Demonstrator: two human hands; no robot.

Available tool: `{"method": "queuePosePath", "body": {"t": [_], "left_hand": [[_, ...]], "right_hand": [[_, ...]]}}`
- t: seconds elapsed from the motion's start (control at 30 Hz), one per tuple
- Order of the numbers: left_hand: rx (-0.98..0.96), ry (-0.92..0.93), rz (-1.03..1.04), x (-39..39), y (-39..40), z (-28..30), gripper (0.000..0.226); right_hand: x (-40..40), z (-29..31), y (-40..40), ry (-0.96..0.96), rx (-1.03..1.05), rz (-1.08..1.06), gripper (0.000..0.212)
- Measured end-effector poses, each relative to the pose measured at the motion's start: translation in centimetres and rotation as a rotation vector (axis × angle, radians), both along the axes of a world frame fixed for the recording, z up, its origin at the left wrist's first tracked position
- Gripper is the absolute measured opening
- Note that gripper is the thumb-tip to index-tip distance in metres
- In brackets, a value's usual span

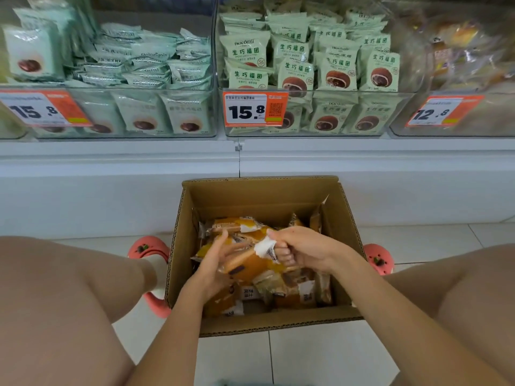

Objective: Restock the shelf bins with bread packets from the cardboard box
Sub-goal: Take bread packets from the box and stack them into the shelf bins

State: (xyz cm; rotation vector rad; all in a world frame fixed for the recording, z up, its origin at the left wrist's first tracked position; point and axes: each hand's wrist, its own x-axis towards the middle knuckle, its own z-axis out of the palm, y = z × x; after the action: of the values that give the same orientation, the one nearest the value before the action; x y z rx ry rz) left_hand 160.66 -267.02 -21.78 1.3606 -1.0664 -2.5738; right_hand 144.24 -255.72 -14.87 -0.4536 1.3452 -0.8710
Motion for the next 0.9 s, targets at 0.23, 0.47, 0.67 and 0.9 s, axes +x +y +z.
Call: {"method": "queuePosePath", "body": {"t": [0.23, 0.47, 0.67, 0.9], "left_hand": [[0.068, 0.239, -0.152, -0.5, -0.3, 2.2, 0.072], [-0.133, -0.129, -0.15, 0.0, -0.2, 0.0, 0.074], [-0.335, -0.207, -0.171, -1.6, -0.4, 1.3, 0.089], [-0.793, -0.181, 0.018, -3.3, -0.9, 3.2, 0.062]], "right_hand": [[-1.0, -1.4, 1.6, -0.693, 0.17, -0.776, 0.043], [-0.1, -2.9, 1.7, -0.078, 0.272, -0.667, 0.043], [0.9, -3.1, 2.6, -0.082, 0.171, -0.315, 0.053], [1.5, -2.7, 3.5, -0.005, -0.014, -0.442, 0.03]]}}
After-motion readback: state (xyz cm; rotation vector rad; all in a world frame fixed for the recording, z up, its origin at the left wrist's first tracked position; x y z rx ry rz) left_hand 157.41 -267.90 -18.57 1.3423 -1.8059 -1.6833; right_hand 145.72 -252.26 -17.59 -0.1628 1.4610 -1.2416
